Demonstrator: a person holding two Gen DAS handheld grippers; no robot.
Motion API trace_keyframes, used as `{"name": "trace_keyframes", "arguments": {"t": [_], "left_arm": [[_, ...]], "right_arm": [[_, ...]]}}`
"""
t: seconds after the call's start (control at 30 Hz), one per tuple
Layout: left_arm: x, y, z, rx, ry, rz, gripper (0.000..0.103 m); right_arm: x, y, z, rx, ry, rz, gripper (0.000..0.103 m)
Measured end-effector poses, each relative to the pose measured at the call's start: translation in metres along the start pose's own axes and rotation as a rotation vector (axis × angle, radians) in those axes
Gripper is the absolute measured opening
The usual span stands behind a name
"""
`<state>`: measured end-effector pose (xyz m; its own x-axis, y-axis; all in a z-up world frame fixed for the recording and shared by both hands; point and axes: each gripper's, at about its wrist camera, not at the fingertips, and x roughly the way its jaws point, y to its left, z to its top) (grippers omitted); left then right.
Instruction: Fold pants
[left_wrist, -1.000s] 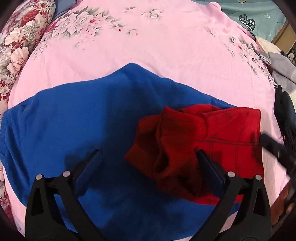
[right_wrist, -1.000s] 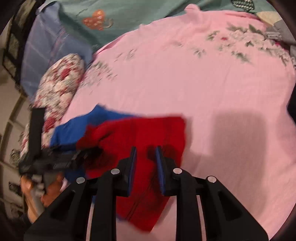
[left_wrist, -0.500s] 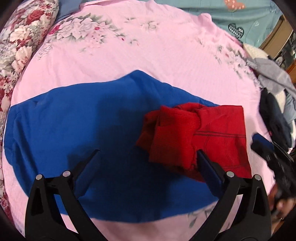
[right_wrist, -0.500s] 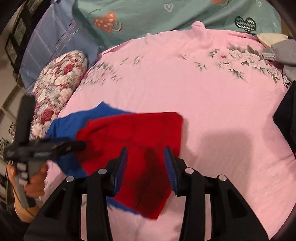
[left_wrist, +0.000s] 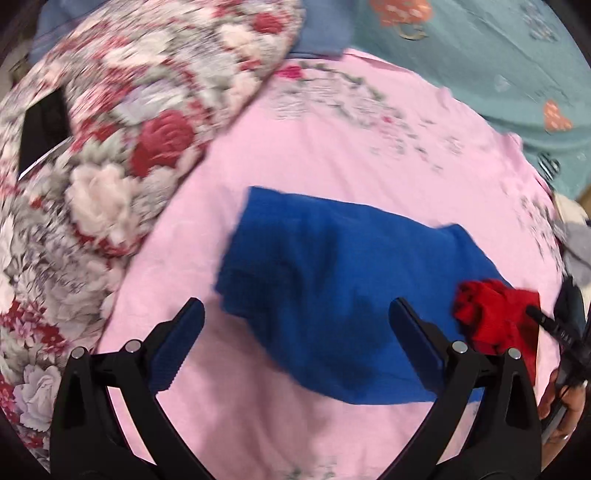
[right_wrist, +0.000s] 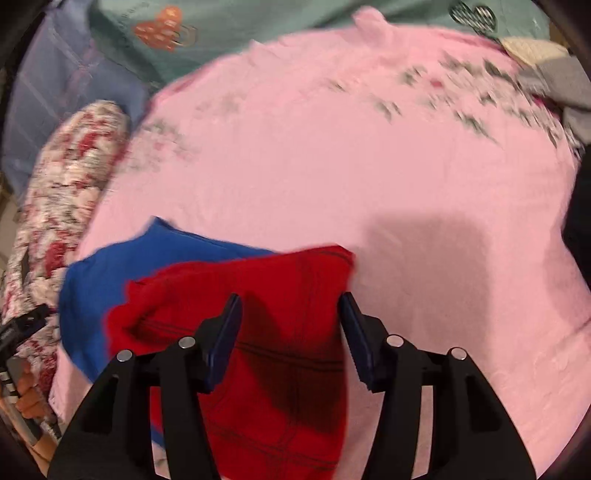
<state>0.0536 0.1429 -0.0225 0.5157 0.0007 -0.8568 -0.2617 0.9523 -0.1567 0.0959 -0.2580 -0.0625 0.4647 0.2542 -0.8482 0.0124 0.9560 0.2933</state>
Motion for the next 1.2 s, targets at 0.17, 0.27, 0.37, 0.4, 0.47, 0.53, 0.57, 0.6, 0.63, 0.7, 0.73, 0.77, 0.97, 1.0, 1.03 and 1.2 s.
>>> {"name": "trace_keyframes", "arguments": {"t": [0.17,0.27,0.37,0.4,0.47,0.53,0.57,0.6,0.63,0.7,0.73,0.77,0.97,1.0,1.03,1.2], "left_arm": [[0.014,0.028,0.002,-0.070,0.035,0.049,0.101],[0.030,0.030,-0.001,-0.085,0.077,0.047,0.101],[0.052,0.032,-0.002,-0.110,0.149,0.027,0.101],[0.059,0.032,-0.002,-0.123,0.172,0.013,0.100],[0.060,0.030,-0.004,-0.117,0.156,0.026,0.097],[0.063,0.023,-0.003,-0.081,0.150,0.037,0.088],[0.065,0.019,-0.002,-0.059,0.149,0.050,0.084],[0.068,0.014,0.000,-0.026,0.150,0.070,0.082],[0.069,0.010,0.001,-0.008,0.153,0.078,0.080],[0.066,0.004,0.002,0.011,0.158,0.071,0.061],[0.064,-0.001,0.004,0.027,0.158,0.078,0.056],[0.062,-0.005,0.004,0.039,0.158,0.081,0.045],[-0.003,-0.052,0.001,0.195,0.012,0.100,0.038],[-0.023,-0.066,-0.001,0.224,-0.022,0.052,0.038],[-0.035,-0.079,-0.003,0.251,-0.047,0.018,0.038],[-0.061,-0.160,-0.022,0.432,-0.075,-0.138,0.040]], "right_arm": [[-0.016,-0.016,-0.011,0.057,-0.020,0.136,0.057],[-0.038,-0.015,-0.020,0.027,-0.081,0.135,0.059],[-0.051,-0.013,-0.029,-0.002,-0.120,0.100,0.060],[-0.052,-0.013,-0.031,-0.003,-0.121,0.101,0.060],[-0.054,-0.014,-0.036,-0.007,-0.118,0.105,0.060],[-0.054,-0.011,-0.039,-0.025,-0.124,0.097,0.060],[-0.054,-0.009,-0.041,-0.033,-0.125,0.100,0.060],[-0.054,-0.007,-0.042,-0.041,-0.123,0.109,0.060],[-0.052,-0.003,-0.044,-0.048,-0.120,0.123,0.060],[-0.049,0.002,-0.045,-0.055,-0.115,0.133,0.060],[-0.048,0.003,-0.046,-0.059,-0.112,0.134,0.060],[-0.047,0.005,-0.047,-0.062,-0.107,0.135,0.060],[-0.058,0.004,-0.053,-0.075,-0.133,0.174,0.060],[-0.060,0.002,-0.053,-0.072,-0.141,0.178,0.060],[-0.063,0.000,-0.054,-0.068,-0.149,0.184,0.060],[-0.070,-0.008,-0.056,-0.041,-0.164,0.214,0.060]]}}
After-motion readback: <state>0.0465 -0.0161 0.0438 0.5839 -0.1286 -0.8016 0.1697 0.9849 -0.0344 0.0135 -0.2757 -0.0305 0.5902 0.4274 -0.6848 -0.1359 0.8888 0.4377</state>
